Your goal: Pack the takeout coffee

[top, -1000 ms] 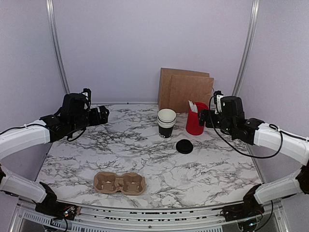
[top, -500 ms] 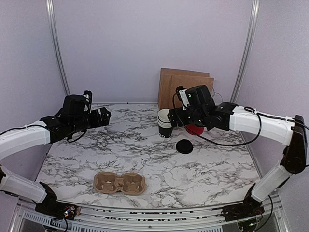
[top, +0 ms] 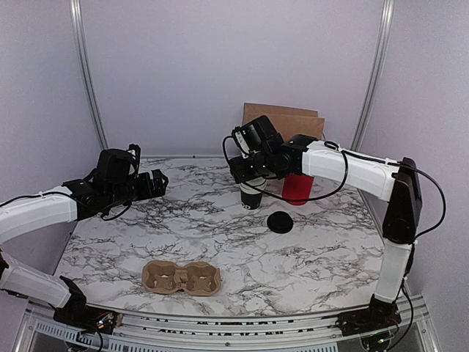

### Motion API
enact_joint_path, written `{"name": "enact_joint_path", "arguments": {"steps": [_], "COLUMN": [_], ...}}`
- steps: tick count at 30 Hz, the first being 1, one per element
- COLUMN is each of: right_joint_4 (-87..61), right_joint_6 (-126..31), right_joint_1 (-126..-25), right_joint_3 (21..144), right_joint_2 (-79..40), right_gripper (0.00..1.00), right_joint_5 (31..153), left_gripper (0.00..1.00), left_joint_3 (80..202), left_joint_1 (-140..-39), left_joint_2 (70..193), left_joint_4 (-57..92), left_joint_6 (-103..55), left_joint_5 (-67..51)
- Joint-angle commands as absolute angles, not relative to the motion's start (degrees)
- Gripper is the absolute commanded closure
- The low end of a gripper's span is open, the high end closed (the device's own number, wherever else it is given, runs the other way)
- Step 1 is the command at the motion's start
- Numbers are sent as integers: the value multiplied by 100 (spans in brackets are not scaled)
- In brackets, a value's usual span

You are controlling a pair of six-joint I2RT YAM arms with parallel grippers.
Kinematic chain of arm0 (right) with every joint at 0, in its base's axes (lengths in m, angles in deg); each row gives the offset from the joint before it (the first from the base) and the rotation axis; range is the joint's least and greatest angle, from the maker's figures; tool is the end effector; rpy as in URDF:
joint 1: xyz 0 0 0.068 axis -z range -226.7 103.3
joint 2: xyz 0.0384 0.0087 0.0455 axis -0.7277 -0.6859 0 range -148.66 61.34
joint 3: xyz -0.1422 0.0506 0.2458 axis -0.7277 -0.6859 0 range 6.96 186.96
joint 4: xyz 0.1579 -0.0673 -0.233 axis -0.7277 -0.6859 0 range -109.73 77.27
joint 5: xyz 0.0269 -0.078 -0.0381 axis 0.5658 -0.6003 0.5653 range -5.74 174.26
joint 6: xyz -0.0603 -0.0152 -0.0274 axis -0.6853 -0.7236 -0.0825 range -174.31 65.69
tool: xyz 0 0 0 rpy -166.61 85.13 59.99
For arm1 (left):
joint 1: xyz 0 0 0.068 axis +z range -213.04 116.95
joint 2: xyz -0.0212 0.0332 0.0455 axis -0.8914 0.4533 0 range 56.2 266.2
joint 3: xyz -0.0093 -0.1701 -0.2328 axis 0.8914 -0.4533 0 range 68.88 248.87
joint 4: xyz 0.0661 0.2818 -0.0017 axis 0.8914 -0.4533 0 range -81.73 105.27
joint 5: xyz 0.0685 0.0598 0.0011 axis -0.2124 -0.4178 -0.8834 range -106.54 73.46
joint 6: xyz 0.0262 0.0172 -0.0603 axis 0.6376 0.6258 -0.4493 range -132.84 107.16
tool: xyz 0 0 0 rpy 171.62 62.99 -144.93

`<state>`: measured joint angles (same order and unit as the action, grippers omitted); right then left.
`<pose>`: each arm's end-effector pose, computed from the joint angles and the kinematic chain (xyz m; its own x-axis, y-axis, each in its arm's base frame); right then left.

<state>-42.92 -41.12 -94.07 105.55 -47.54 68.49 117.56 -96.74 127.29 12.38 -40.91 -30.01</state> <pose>0.3413 0.3489 0.3064 -0.5578 -0.2817 -0.7807 -0.4527 0.8916 0.0017 0.2740 -0.1675 0.2750 -0.4852 -0.2265 -0.8446 0.1542 0.9286 -0.3376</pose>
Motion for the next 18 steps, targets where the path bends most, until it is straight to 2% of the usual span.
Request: {"name": "enact_joint_path", "arguments": {"steps": [1,7,18], "right_joint_4": [-4868,-5276,-5364], "right_joint_6": [-4174,-4179,-4083], "right_joint_1": [-9435,-9365,-9044], "right_joint_3": [11210,11852,12047], "right_joint_2": [-5127,-5648,-5853], "right_gripper": [43,58,68], "right_joint_5": [6568,6461,7197], "left_gripper": [1,1,1], "left_joint_3": [11799,11875,11898], "left_joint_1": [-9697,-9692,-9696], "left_joint_2": [12663,12755,12730], "left_joint_4": [1110,1121,1107], "left_joint_6": [-4083,-4095,-4127], "left_joint_5": [-2932,-2894,-2893]}}
